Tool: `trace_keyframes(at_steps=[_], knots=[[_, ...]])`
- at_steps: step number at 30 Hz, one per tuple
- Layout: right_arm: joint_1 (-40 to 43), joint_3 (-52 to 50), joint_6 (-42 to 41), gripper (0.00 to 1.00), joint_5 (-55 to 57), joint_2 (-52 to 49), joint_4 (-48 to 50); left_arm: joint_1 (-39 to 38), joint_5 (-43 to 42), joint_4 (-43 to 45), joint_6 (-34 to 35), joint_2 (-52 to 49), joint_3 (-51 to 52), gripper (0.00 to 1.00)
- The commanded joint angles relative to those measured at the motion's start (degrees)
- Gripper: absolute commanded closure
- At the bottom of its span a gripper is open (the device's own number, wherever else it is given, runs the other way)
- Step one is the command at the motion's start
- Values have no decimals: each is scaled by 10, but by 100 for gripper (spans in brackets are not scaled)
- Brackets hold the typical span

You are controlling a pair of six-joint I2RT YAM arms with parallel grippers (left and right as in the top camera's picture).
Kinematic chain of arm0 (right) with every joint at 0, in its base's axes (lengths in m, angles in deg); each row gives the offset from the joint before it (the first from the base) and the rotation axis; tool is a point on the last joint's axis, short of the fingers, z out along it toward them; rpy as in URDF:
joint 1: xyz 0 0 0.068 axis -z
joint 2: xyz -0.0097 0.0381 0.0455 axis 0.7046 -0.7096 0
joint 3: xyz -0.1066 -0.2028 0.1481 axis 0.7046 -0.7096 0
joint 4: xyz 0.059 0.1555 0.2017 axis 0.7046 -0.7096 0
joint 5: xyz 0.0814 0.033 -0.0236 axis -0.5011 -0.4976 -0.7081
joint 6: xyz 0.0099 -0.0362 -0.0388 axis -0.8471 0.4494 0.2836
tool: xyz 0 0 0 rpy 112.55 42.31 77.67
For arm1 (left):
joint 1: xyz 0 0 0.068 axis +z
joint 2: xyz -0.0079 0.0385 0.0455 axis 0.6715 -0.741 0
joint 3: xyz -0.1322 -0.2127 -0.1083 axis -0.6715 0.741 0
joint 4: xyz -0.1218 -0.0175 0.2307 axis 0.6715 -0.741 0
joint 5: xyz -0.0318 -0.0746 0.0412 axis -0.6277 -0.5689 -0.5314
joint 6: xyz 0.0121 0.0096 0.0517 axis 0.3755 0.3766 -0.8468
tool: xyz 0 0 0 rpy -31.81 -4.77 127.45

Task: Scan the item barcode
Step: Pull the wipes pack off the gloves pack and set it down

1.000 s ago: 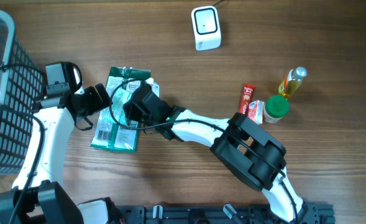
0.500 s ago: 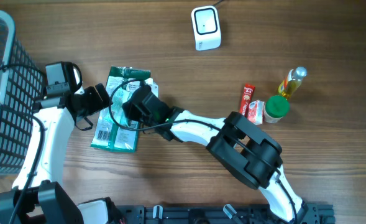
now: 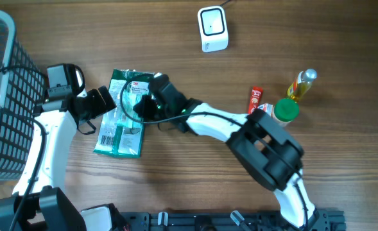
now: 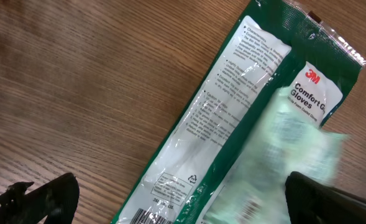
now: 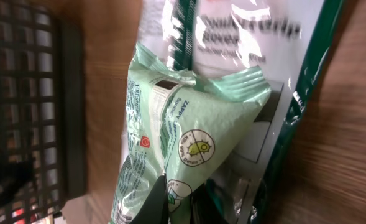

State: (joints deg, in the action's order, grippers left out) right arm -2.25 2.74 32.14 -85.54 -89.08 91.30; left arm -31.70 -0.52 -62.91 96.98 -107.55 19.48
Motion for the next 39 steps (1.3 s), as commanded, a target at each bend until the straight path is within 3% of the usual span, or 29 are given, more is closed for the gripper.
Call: trace_keyframes(at_steps=[1,6,10,13,26,27,30,33,35,39], knots=[[12,2,109,96,0,107,-70,-2,-5,0,-11,-2,2,0],[39,2,212,96,14,181,-242,-2,-5,0,-11,-2,2,0],[65,2,303,96,16,183,-398,-2,-5,0,-11,-2,2,0],[74,2,322,96,76,172,-478,-2,-5,0,-11,-2,2,0],[74,2,322,96,180,120,-512,-2,-5,0,-11,-2,2,0],[74,2,322,92,180,120,-512,-2,-5,0,-11,-2,2,0],[74,2,322,65,197,120,-512,-2,-5,0,-11,-2,2,0],[75,8,335,19,196,122,-513,-2,-5,0,-11,-2,2,0],[77,24,336,14,196,126,-521,-2,-5,0,-11,-2,2,0],[81,65,331,14,196,161,-545,-2,-5,0,-11,-2,2,0]])
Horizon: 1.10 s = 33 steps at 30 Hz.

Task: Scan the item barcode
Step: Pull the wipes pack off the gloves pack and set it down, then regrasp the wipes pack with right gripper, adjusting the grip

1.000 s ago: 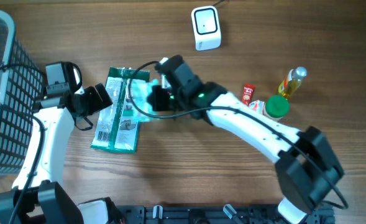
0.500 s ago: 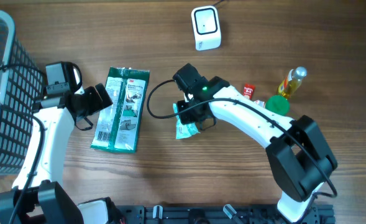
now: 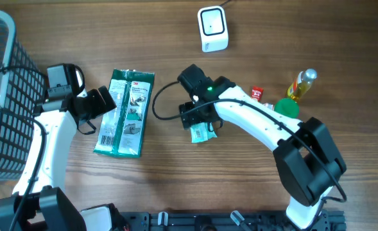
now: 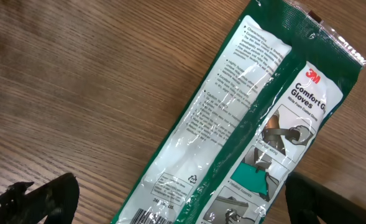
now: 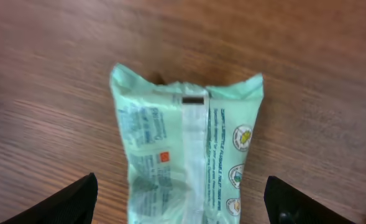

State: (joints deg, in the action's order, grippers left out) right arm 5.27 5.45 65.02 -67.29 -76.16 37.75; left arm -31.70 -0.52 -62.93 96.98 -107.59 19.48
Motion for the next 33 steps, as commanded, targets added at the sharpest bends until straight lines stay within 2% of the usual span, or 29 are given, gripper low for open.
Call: trace_keyframes(at_steps=[1,6,7,10,15,19,22,24,26,27,33], knots=[[5,45,1,15,13,41,-17,-2,-5,0,-11,-1,2,0],[5,49,-14,24,-49,51,-20,-2,-5,0,-11,-1,2,0],[4,48,-14,29,-57,47,-20,-2,-5,0,-11,-1,2,0],[4,40,-14,34,-55,43,-16,-2,-5,0,-11,-1,2,0],[4,8,-42,56,-38,38,3,-2,-5,0,-11,-1,2,0],[4,-15,-42,59,-19,38,-3,-2,-5,0,-11,-1,2,0],[4,-39,-43,66,-21,38,-4,-2,-5,0,-11,-1,2,0],[4,-61,-43,66,-26,38,8,-2,-5,0,-11,-1,2,0],[3,-84,-52,51,-42,38,25,-2,-5,0,-11,-1,2,0],[3,-97,-67,49,-42,38,33,-2,-5,0,-11,-1,2,0],[3,-148,-77,56,-70,38,104,-2,-5,0,-11,-1,2,0]])
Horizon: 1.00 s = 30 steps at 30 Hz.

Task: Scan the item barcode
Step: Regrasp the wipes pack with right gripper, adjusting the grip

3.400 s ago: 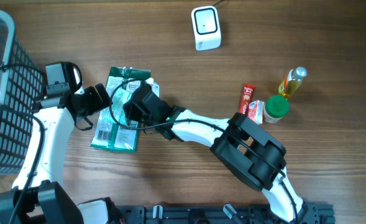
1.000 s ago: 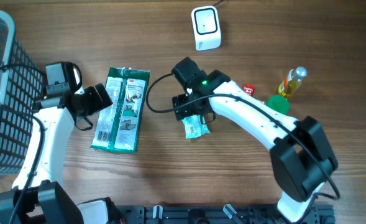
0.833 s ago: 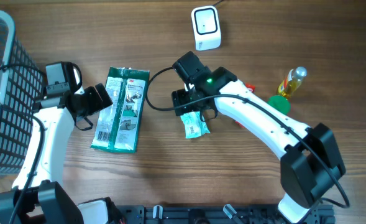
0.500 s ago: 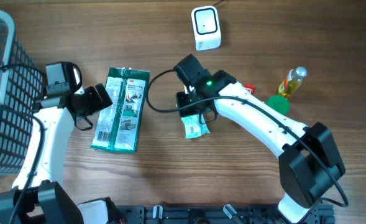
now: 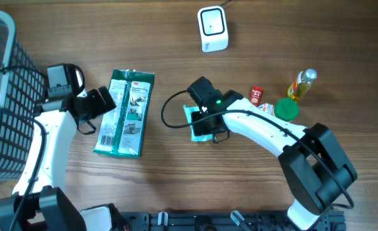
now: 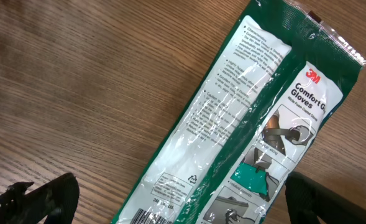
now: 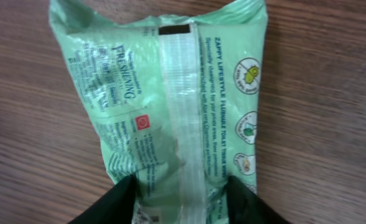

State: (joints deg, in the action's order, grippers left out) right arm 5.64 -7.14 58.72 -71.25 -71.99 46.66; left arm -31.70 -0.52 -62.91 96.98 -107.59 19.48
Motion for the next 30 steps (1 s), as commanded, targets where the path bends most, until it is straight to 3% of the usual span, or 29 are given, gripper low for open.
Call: trace_keyframes(at_steps=[1,7,9,11,13,14,20,26,30], knots=[[-2,-22,-21,55,-31,-4,17,-2,-5,0,-11,-1,2,0],[-3,58,9,25,-41,2,-31,-2,-5,0,-11,-1,2,0],[-3,107,21,21,-39,4,-77,-2,-5,0,-11,-1,2,0],[-3,133,21,30,-40,4,-110,-2,-5,0,-11,-1,2,0],[-7,131,21,59,-42,3,-132,-2,-5,0,-11,-1,2,0],[-12,125,21,66,-41,2,-139,-2,-5,0,-11,-1,2,0],[-49,80,-10,67,-14,-7,-109,-2,-5,0,-11,-1,2,0],[-62,52,-26,78,-16,-32,-65,-2,-5,0,-11,-1,2,1],[-63,52,-26,79,-42,-53,-55,-2,-5,0,-11,-1,2,0]])
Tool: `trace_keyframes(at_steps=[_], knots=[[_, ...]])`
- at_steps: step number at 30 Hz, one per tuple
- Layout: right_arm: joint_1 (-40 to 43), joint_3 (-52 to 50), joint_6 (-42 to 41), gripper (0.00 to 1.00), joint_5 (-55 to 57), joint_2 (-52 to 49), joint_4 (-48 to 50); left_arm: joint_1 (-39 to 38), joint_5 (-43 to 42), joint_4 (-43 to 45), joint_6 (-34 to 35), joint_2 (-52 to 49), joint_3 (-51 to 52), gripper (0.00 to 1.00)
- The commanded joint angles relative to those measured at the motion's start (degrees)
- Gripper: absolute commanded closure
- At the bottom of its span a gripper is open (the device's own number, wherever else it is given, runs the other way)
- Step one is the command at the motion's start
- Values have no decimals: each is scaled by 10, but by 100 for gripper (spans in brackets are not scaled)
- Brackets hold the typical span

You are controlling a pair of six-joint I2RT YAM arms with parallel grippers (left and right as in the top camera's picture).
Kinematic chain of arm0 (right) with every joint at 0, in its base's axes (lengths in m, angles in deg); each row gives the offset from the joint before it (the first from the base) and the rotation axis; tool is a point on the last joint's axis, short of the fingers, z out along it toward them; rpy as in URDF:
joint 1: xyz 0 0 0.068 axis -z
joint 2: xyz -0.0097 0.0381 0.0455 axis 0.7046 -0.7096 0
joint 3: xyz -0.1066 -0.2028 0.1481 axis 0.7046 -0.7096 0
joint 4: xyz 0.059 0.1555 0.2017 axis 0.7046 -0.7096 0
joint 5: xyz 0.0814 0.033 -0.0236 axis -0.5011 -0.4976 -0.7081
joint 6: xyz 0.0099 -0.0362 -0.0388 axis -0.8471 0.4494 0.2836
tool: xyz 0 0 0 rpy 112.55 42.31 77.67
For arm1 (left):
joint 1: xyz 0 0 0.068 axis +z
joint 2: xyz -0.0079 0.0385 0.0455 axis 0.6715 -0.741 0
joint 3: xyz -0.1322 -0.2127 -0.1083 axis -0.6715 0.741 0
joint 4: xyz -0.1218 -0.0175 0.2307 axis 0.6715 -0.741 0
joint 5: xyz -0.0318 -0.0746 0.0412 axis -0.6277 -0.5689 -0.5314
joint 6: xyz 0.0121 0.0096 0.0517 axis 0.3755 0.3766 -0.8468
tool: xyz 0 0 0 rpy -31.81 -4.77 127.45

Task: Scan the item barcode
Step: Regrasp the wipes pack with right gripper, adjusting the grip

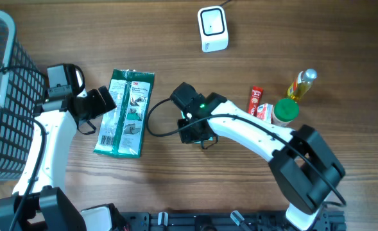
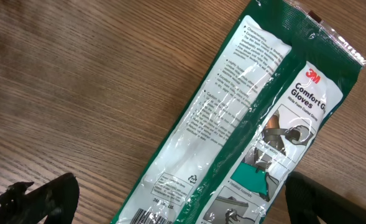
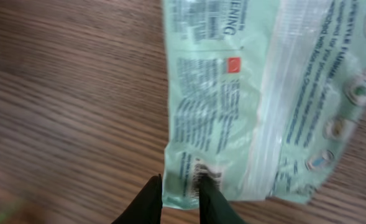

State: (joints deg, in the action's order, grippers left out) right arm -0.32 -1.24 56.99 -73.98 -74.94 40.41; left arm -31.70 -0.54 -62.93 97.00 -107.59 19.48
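A mint-green wipes packet [image 3: 263, 93] lies tilted over the wood, printed back side up. My right gripper [image 3: 179, 198] is shut on its near left corner, right beside the barcode strip. In the overhead view the right gripper [image 1: 192, 126] covers nearly all of the packet at the table's middle. The white barcode scanner [image 1: 212, 29] stands at the far edge, well away from the packet. My left gripper [image 2: 183, 208] is open, its fingers straddling the near end of a green 3M gloves package [image 2: 251, 124], which lies flat.
A dark wire basket [image 1: 2, 96] fills the left edge. The gloves package [image 1: 124, 112] lies left of centre. At the right stand an oil bottle [image 1: 302, 83], a green-lidded jar [image 1: 285, 110] and a red sachet [image 1: 256, 99].
My right gripper's fingers were spread around the packet's end; now they are pinched on its near left corner. The gripper sits slightly further left. The left arm has not moved.
My right gripper first held the mint packet above the gloves package. Then the packet lay on the table's middle with the gripper open over it. Its fingers then stood around the packet's end, and now they grip its corner.
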Motion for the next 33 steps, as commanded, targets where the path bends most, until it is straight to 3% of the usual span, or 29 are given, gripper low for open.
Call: trace_keyframes(at_steps=[1,12,16,20,22,23,24,27,33], knots=[[-3,-7,-8,79,-23,-27,12,-2,-4,0,-12,-1,2,0],[-4,-7,-7,74,-47,-30,23,-2,-4,0,-12,-1,2,0],[4,26,78,71,-113,-23,18,-2,-4,0,-12,-1,2,0],[34,113,119,65,-113,15,-58,-2,-4,0,-12,-1,2,0],[56,139,127,52,-108,33,-82,-2,-4,0,-12,-1,2,0],[71,140,116,51,-104,42,-86,-2,-4,0,-12,-1,2,0],[87,140,100,51,-104,45,-95,-2,-4,0,-12,-1,2,0],[106,118,84,75,-105,43,-110,-2,-4,0,-12,-1,2,0],[72,43,62,83,-104,33,-55,-2,-4,0,-12,-1,2,0]])
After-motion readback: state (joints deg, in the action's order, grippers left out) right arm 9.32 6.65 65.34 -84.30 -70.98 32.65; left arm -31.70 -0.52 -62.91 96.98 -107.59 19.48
